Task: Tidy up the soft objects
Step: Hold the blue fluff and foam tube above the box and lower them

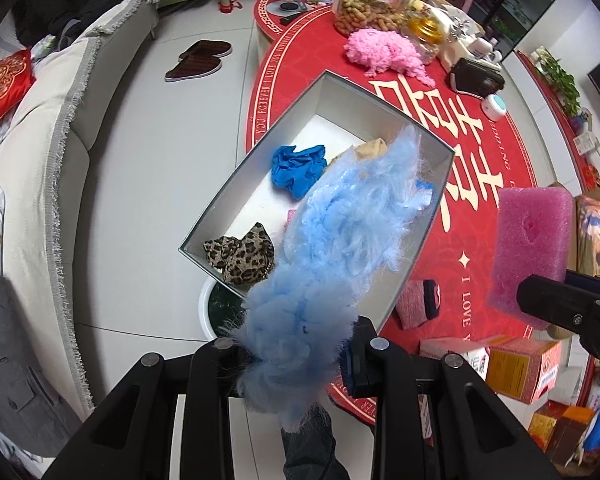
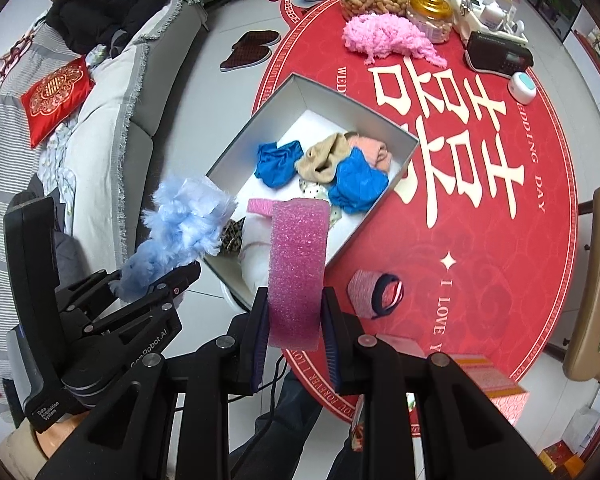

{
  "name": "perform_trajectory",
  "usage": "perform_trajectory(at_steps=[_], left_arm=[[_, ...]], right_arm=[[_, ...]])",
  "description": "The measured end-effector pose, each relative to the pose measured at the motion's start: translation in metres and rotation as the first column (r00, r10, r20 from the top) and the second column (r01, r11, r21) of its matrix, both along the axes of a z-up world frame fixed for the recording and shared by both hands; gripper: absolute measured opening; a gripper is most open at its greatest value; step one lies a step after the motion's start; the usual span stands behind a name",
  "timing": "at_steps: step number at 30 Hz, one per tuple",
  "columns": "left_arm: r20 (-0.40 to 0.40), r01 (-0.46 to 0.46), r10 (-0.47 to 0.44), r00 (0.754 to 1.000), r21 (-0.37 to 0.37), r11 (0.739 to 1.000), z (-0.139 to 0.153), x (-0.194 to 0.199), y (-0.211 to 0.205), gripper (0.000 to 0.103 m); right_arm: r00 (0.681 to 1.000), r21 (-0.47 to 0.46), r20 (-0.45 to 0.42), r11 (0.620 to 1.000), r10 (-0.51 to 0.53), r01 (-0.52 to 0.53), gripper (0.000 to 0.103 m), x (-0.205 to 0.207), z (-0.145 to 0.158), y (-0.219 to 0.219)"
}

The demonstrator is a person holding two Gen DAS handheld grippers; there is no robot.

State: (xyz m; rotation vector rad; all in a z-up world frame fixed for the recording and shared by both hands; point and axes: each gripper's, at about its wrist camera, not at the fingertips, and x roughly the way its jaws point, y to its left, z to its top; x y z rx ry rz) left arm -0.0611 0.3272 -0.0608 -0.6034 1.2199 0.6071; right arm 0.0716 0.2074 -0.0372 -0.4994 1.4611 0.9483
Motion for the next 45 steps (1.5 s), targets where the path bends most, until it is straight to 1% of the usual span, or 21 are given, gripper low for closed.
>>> perform_trajectory(at_steps=[6,10,19,27,32,45], left_arm=[[-0.006,-0.049,0.049,0.999,0.004,0.999,-0.006,0.005,0.006,0.031],[-0.024,-0.062,0.061,0.998,-0.004,0.998,-0.011,0.007,0.009,0.031],[-0.051,-0.075,0.074,0.996,-0.018,0.997,-0.022,0.016,0.018,0.031],[-0.069,-0.071,0.070,0.995,-0.018,0.997,-0.029,0.031,0.022,0.031],[-0.080,-0.080,0.078,0.994,-0.026,0.996,-0.036,0.037,0.025,0.031],[-0.102,-0.108,0.104,0.989,-0.032,0.994,-0.048,0.033,0.032,0.031]], right_arm=[[1.000,-0.006,0.007,1.000,0.015,-0.014,0.027,0.006,-0.006,0.011],[1.000,-0.015,-0.002,0.999,0.028,-0.028,0.027,0.009,-0.016,0.018],[1.000,-0.022,-0.023,1.000,0.018,-0.019,0.027,0.022,-0.030,0.028],[1.000,-0.020,-0.020,1.000,0.010,-0.010,0.027,0.033,-0.038,0.042],[0.999,-0.033,-0.010,0.999,0.031,-0.031,0.027,0.032,-0.044,0.048],[0.998,-0.051,-0.023,0.997,0.058,-0.059,0.027,0.027,-0.054,0.054]])
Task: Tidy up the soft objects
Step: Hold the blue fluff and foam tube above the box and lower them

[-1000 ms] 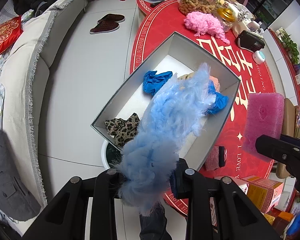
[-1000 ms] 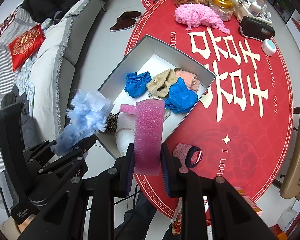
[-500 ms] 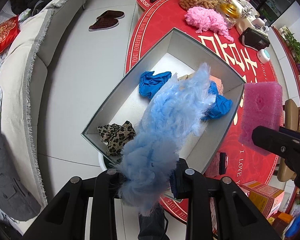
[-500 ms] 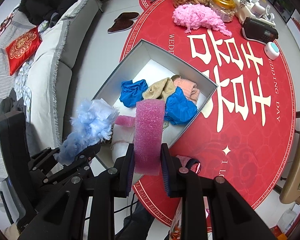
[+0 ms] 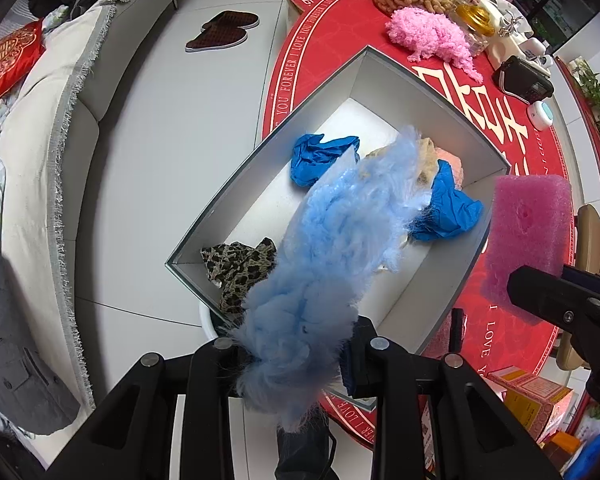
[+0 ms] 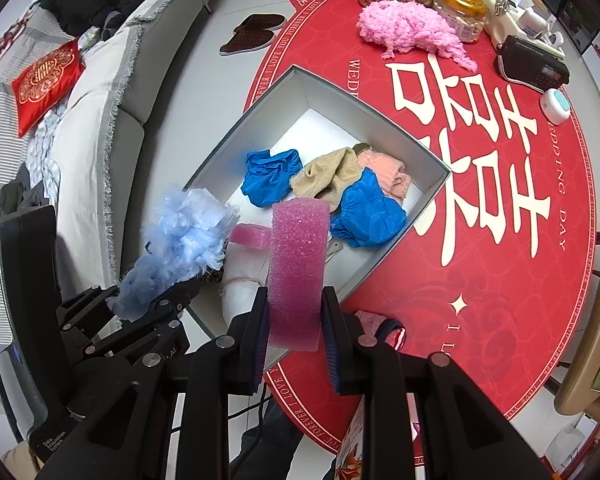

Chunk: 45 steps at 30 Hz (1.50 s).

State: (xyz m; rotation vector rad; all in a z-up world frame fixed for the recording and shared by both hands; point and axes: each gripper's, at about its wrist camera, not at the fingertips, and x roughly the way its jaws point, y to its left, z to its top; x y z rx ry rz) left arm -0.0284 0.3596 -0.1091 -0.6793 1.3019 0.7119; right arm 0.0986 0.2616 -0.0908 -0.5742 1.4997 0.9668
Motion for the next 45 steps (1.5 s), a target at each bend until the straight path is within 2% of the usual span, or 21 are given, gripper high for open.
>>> perform_trajectory(at_steps=[33,45], left_arm=[[-0.021,-0.006,0.006,1.000,-0.028,1.000,-0.021,0.002,0.007,0.031],[-0.035,-0.009,0.008,0.999,-0.016,1.000,-0.023,0.002,0.012,0.031]], right_arm=[[0.998,-0.054,-0.027,0.997,0.048,-0.049,0.027,-0.007,-0.022,0.015],[0.998,-0.060,-0.025,0.997,0.053,-0.055,0.027,-0.007,-0.027,0.021]])
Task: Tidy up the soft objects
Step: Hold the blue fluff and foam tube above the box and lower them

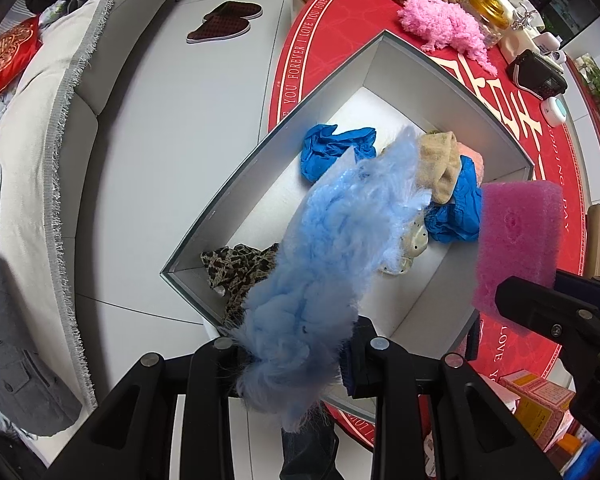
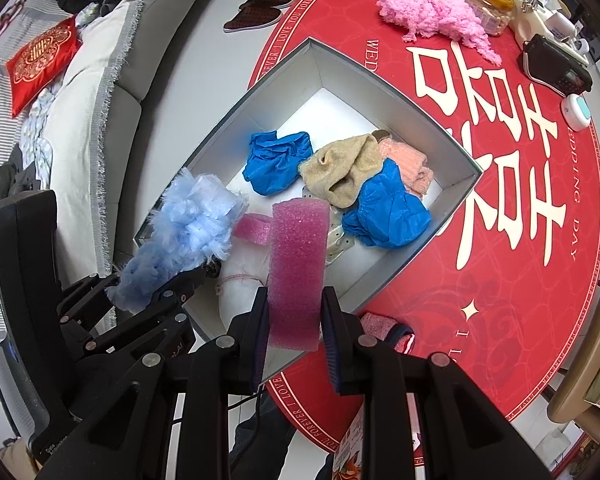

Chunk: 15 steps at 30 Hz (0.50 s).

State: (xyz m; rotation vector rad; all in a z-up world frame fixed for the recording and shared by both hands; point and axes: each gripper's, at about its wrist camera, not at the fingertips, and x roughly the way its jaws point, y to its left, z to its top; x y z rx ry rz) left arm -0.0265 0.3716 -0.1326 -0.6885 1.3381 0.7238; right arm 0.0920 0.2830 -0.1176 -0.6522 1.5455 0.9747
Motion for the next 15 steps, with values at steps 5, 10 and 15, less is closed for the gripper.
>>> perform_trajectory(at_steps=[5,10,15], left_arm=[[0.000,0.002,-0.002,1.000,-0.005,1.000,-0.0011,0.0008,0.0006,0.031],[-0.002,0.007,-0.007,1.000,-0.014,1.000,-0.0052,0.0023,-0.0006,0.031],[-0.003,0.008,-0.008,1.000,-0.015,1.000,-0.0075,0.0035,-0.0015,0.031]], right_arm=[[1.000,-0.005,0.001,1.000,-0.002,0.002,0.027,0.0003,-0.0021,0.0011],[1.000,-0.009,0.008,1.000,-0.005,0.005,0.027,0.0014,-0.0043,0.0006],[1.000,-0.014,0.010,1.000,-0.007,0.008,0.027,0.0022,-0.0070,-0.0006]])
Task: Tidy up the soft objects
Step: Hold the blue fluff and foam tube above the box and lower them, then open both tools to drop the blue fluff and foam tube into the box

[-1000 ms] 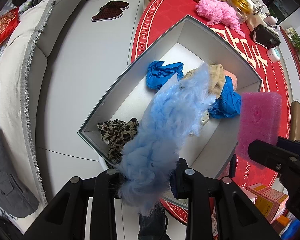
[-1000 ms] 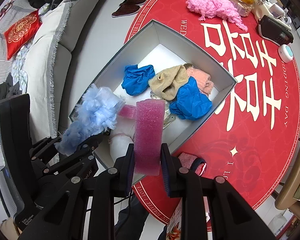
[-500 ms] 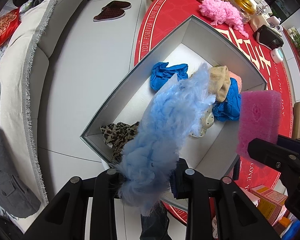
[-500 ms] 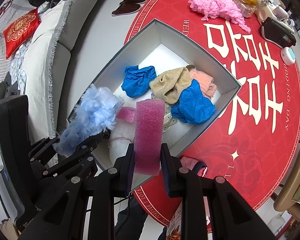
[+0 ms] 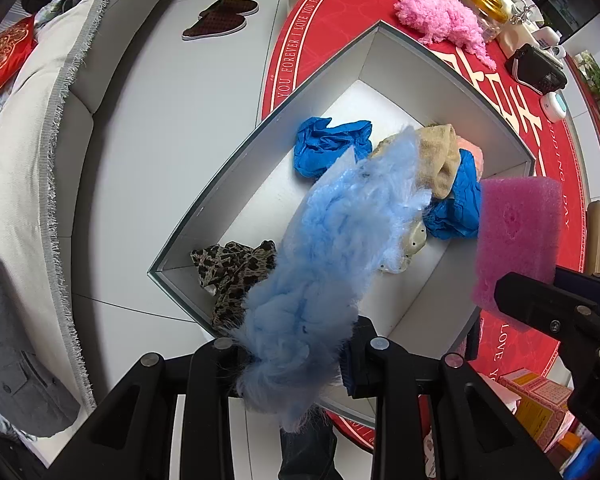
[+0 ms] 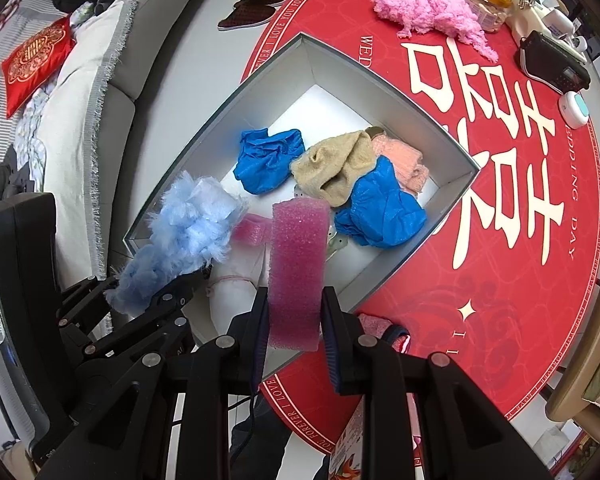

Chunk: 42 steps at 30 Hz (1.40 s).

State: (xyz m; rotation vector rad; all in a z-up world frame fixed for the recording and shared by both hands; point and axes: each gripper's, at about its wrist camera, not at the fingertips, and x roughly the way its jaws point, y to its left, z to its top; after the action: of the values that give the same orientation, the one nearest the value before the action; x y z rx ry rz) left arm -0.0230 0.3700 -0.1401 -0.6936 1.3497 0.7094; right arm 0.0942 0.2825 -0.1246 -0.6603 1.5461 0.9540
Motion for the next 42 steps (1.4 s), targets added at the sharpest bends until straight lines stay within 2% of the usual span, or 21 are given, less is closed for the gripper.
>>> perform_trajectory(at_steps=[15,16,17,19,20,22,23,24,25,29,30,31,33,34,36,37,38,39,40,42], left_arm=[[-0.006,0.012,-0.012,1.000,-0.011,1.000,-0.005,0.005,-0.001,0.032],[-0.002,0.011,-0.011,1.000,-0.017,1.000,-0.005,0.005,-0.001,0.042],[0.008,0.013,-0.013,1.000,-0.034,0.999,-0.006,0.005,0.000,0.064],[0.026,0.024,-0.022,0.999,-0.064,0.998,-0.009,0.006,0.001,0.089],[0.036,0.030,-0.028,0.999,-0.060,0.998,-0.007,0.007,0.001,0.089],[0.043,0.036,-0.035,0.998,-0.020,0.999,-0.002,0.006,-0.001,0.089],[0.048,0.039,-0.039,0.998,-0.010,0.999,0.000,0.005,-0.002,0.089],[0.045,0.042,-0.041,0.998,-0.016,0.999,0.000,0.006,-0.002,0.090],[0.037,0.043,-0.043,0.998,-0.021,0.999,-0.001,0.006,-0.002,0.101],[0.023,0.040,-0.041,0.999,0.029,0.999,0.004,0.005,-0.004,0.103],[0.034,0.037,-0.039,0.999,0.053,0.998,0.008,0.004,-0.005,0.103],[0.036,0.025,-0.030,0.999,0.114,0.993,0.019,0.002,-0.006,0.103],[0.027,0.001,-0.008,1.000,0.245,0.970,0.042,-0.002,-0.008,0.103],[0.022,-0.019,0.012,1.000,0.334,0.942,0.061,-0.006,-0.010,0.103],[0.016,-0.048,0.045,0.999,0.441,0.896,0.090,-0.012,-0.012,0.103],[0.019,-0.063,0.061,0.998,0.468,0.881,0.102,-0.016,-0.012,0.103],[0.028,-0.083,0.079,0.996,0.462,0.883,0.110,-0.021,-0.010,0.103],[0.049,-0.092,0.079,0.996,0.424,0.901,0.113,-0.025,-0.005,0.103],[0.083,-0.086,0.061,0.995,0.345,0.935,0.114,-0.028,-0.001,0.103],[0.061,-0.073,0.056,0.997,0.318,0.945,0.111,-0.031,0.001,0.103]], right_arm=[[1.000,-0.013,0.004,1.000,0.003,-0.002,0.027,0.002,-0.009,0.003],[1.000,-0.013,0.009,1.000,0.005,-0.005,0.027,0.002,-0.009,0.004],[1.000,-0.011,0.015,1.000,0.007,-0.007,0.027,0.002,-0.009,0.005],[1.000,-0.008,0.020,1.000,0.009,-0.009,0.027,0.003,-0.008,0.007],[1.000,-0.008,0.022,1.000,0.009,-0.008,0.030,0.004,-0.008,0.007],[0.999,-0.010,0.039,1.000,0.005,-0.005,0.049,0.005,-0.006,0.006],[0.999,-0.008,0.048,1.000,-0.001,0.001,0.069,0.007,-0.006,0.005],[0.999,-0.004,0.051,1.000,-0.007,0.007,0.084,0.008,-0.005,0.004],[0.999,0.003,0.051,1.000,-0.013,0.013,0.086,0.009,-0.004,0.003],[0.996,0.018,0.087,1.000,-0.023,0.021,0.091,0.011,0.004,-0.002],[0.994,0.037,0.098,0.999,-0.037,0.033,0.092,0.012,0.010,-0.006],[0.993,0.052,0.106,0.998,-0.049,0.044,0.092,0.013,0.016,-0.009],[0.989,0.090,0.126,0.994,-0.073,0.062,0.092,0.017,0.033,-0.016],[0.988,0.103,0.133,0.993,-0.080,0.066,0.092,0.018,0.039,-0.018],[0.984,0.136,0.149,0.988,-0.094,0.073,0.092,0.019,0.057,-0.025],[0.983,0.149,0.153,0.986,-0.100,0.076,0.092,0.020,0.063,-0.027],[0.981,0.165,0.162,0.983,-0.109,0.082,0.093,0.019,0.072,-0.031],[0.979,0.173,0.169,0.981,-0.115,0.085,0.095,0.019,0.077,-0.033],[0.977,0.184,0.174,0.979,-0.123,0.091,0.097,0.017,0.083,-0.036],[0.976,0.199,0.171,0.975,-0.134,0.099,0.100,0.014,0.093,-0.042]])
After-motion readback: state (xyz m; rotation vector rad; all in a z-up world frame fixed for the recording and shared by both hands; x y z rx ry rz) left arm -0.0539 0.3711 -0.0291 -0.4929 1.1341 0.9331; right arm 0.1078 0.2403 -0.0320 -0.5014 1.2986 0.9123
